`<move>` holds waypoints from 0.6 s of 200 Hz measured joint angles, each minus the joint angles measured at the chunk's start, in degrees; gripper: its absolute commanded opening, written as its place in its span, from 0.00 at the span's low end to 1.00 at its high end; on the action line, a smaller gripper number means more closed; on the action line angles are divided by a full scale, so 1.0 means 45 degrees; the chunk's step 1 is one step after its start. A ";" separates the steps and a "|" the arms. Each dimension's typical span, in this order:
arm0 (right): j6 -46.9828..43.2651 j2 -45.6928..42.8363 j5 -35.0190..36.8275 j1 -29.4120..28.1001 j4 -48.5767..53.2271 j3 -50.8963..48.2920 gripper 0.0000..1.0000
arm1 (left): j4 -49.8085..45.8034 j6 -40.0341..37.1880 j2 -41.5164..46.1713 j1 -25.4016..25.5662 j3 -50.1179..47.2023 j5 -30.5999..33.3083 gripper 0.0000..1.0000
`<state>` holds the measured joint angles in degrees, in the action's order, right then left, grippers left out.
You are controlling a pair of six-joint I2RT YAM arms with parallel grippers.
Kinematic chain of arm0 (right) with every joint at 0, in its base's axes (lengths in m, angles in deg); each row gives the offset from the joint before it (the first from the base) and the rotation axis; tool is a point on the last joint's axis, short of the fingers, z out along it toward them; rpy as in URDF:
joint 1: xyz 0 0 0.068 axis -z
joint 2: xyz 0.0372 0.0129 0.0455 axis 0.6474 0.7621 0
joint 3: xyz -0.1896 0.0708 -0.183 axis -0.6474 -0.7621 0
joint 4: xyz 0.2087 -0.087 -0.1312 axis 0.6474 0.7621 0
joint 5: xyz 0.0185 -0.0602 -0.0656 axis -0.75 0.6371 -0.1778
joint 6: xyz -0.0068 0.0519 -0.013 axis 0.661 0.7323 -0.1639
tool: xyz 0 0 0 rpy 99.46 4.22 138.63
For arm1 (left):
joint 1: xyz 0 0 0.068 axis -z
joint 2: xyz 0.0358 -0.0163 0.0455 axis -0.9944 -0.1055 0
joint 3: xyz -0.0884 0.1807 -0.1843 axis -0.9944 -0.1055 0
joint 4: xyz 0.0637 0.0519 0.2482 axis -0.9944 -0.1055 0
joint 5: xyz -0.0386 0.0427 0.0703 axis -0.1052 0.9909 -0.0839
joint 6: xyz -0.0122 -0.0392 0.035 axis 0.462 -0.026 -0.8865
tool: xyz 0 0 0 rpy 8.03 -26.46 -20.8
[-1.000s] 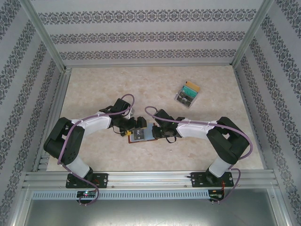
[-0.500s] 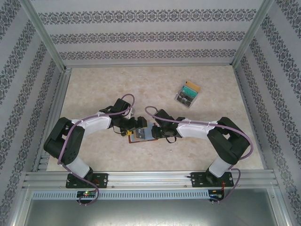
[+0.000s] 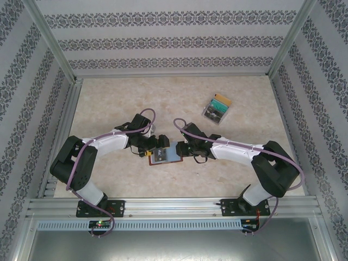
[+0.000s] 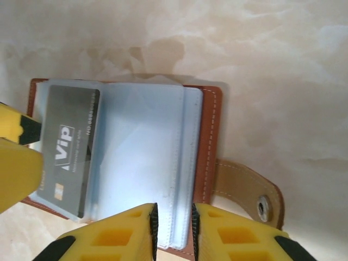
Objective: Take the credit cards out of the card holder
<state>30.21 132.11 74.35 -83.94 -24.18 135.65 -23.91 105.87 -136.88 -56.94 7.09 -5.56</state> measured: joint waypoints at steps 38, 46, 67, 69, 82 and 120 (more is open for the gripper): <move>0.0199 0.0005 -0.0539 -0.0034 -0.0316 0.0005 0.22 | -0.0248 0.0010 0.0126 -0.0058 0.0019 0.0243 0.99; 0.0243 0.0034 -0.0641 -0.0039 -0.0403 0.0015 0.22 | -0.0350 0.0010 0.0219 -0.0102 0.0019 0.0359 0.99; 0.0296 0.0359 -0.0918 -0.0117 -0.0627 0.0141 0.20 | -0.0447 0.0044 0.0622 -0.0359 -0.0063 0.0641 0.98; 0.0296 0.0403 -0.0933 -0.0126 -0.0641 0.0151 0.20 | -0.0447 0.0063 0.0680 -0.0384 -0.0083 0.0661 0.97; 0.0296 0.0651 -0.1103 -0.0126 -0.0685 0.0262 0.20 | -0.0471 0.0087 0.1054 -0.0578 -0.0209 0.0772 0.88; 0.0340 0.1282 -0.1549 -0.0121 -0.0816 0.0835 0.20 | -0.0733 0.0107 0.1467 -0.0860 -0.0418 0.1025 0.18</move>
<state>31.74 137.88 67.38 -84.49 -27.86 139.41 -27.21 106.35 -130.28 -60.81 5.21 -0.94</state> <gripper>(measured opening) 0.195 0.402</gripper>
